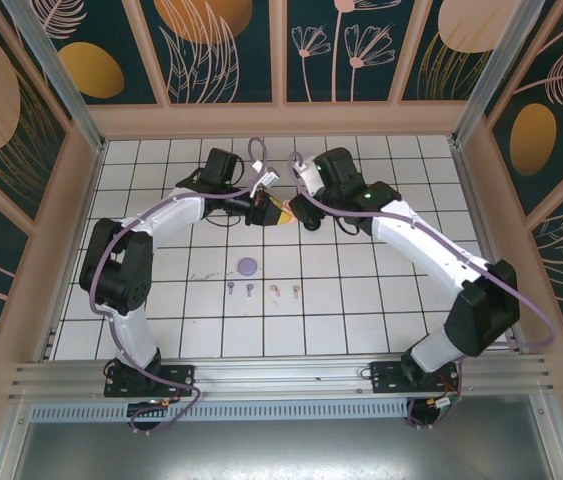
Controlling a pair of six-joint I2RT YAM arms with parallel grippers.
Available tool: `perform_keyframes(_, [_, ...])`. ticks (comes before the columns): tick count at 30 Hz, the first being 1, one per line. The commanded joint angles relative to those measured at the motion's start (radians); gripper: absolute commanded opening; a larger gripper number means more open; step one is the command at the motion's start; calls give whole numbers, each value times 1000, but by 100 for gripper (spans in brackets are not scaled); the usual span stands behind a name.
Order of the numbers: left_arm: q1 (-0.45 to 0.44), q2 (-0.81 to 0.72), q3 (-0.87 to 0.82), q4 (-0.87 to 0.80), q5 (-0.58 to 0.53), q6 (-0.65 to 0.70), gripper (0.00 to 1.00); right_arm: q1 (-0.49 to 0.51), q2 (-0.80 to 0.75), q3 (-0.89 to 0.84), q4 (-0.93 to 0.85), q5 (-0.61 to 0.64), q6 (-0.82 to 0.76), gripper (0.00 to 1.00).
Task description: Insert wireless bluetooth earbuds into charging case
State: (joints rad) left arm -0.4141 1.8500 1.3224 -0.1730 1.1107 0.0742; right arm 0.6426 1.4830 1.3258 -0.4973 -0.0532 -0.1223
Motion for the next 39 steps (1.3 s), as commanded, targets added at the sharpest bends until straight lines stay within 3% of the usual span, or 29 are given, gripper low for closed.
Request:
perform_keyframes(1, [27, -77, -50, 278, -48, -164, 0, 15, -130, -83, 1, -37, 115, 49])
perform_keyframes(9, [76, -203, -213, 583, -241, -327, 0, 113, -194, -276, 50, -29, 395, 49])
perform_keyframes(21, [111, -403, -417, 766, -584, -397, 0, 345, 130, -255, 35, 147, 624, 49])
perform_keyframes(29, [140, -435, -438, 781, -663, -427, 0, 397, 292, -155, -36, 188, 629, 49])
perform_keyframes(39, [159, -446, -469, 830, -673, -463, 0, 399, 380, -100, -59, 179, 612, 46])
